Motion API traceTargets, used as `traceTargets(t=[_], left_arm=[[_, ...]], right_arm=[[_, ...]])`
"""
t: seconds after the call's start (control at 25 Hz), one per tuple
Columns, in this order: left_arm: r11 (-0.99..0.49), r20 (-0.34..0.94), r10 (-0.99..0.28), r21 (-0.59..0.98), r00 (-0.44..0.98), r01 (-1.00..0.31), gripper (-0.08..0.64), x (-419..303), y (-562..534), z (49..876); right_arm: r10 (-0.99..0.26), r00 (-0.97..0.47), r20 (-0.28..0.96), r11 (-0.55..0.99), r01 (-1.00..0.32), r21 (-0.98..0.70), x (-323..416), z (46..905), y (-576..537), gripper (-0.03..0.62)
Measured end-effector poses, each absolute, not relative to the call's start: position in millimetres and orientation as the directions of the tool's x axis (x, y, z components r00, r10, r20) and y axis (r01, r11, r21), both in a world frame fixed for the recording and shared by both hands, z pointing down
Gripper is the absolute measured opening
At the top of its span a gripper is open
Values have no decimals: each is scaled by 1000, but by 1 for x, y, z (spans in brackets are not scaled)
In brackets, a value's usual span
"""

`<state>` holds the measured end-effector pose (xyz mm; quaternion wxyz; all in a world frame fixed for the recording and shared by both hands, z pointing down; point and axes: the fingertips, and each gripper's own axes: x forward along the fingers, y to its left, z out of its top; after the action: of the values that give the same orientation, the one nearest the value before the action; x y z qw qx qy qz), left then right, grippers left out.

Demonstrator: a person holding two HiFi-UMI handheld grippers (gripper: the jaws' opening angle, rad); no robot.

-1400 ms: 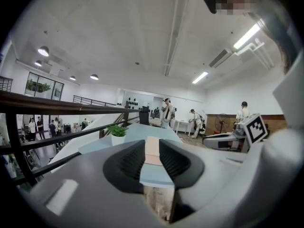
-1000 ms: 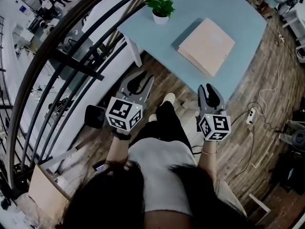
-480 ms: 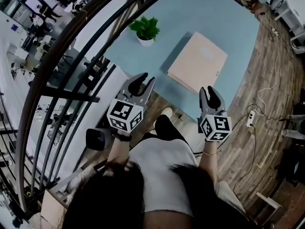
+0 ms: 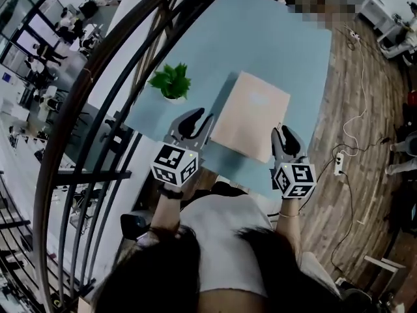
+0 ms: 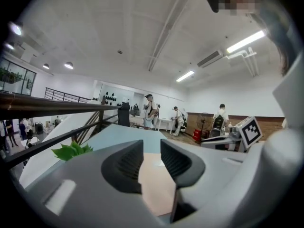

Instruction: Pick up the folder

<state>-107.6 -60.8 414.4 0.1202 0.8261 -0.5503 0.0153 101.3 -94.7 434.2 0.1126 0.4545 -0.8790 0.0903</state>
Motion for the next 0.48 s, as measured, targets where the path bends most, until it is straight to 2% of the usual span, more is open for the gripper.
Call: traceTargets(t=[0.48], left_arm=[[-511,203,-813,202,546,-836,116,-73,-131,432]], right_arm=[[-855,-414,313,401,-910,-108,143,450,-114,87]])
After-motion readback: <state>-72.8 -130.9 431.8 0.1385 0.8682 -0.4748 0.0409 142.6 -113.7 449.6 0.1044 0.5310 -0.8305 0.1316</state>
